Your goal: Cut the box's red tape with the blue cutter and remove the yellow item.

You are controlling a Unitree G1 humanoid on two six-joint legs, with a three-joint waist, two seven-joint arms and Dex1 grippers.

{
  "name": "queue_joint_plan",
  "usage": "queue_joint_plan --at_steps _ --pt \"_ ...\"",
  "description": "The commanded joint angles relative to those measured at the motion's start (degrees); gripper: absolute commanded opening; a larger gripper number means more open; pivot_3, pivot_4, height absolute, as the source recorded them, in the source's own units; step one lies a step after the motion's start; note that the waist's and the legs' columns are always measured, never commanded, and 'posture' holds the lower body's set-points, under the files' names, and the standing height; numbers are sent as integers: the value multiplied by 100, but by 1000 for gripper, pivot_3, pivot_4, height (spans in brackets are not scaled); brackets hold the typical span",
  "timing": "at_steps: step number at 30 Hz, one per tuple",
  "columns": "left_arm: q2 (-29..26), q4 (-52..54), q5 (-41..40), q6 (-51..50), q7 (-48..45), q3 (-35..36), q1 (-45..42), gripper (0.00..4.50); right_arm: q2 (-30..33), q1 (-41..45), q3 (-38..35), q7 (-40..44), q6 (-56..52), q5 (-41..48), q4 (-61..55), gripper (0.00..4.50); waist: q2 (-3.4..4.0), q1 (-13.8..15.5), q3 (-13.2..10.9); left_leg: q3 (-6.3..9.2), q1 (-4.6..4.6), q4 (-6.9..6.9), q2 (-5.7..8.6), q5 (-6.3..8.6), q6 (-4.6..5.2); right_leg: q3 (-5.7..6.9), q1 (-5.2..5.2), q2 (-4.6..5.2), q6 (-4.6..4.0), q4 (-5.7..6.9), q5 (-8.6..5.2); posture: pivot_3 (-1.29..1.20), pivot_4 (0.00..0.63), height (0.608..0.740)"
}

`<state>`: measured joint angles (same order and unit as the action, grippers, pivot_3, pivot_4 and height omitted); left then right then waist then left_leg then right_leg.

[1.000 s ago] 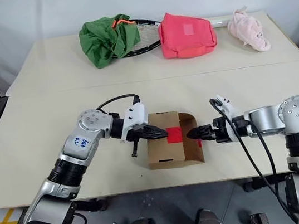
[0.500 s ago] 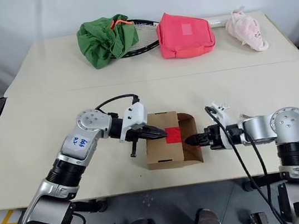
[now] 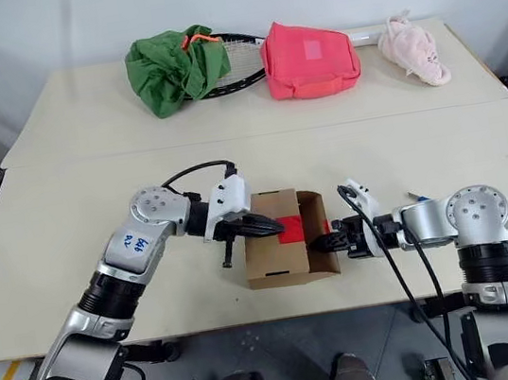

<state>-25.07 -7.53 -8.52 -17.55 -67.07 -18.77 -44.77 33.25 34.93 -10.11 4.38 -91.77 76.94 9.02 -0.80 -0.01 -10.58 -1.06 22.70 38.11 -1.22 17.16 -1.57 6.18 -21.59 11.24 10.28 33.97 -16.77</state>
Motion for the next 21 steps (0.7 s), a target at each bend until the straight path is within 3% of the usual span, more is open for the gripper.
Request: queue_joint_plan --at_steps 1,21 --pt "-192 -71 95 0 74 129 96 0 303 166 -51 -17 -73 197 -204 20 0 0 0 0 1 0 0 0 0 0 0 0 0 0 0 0 150 740" --pt "-187 103 73 -481 223 95 644 0 1875 1272 600 -647 -73 1748 -418 20 0 164 0 0 11 11 2 0 1 1 0 2 0 -9 0 0 150 740"
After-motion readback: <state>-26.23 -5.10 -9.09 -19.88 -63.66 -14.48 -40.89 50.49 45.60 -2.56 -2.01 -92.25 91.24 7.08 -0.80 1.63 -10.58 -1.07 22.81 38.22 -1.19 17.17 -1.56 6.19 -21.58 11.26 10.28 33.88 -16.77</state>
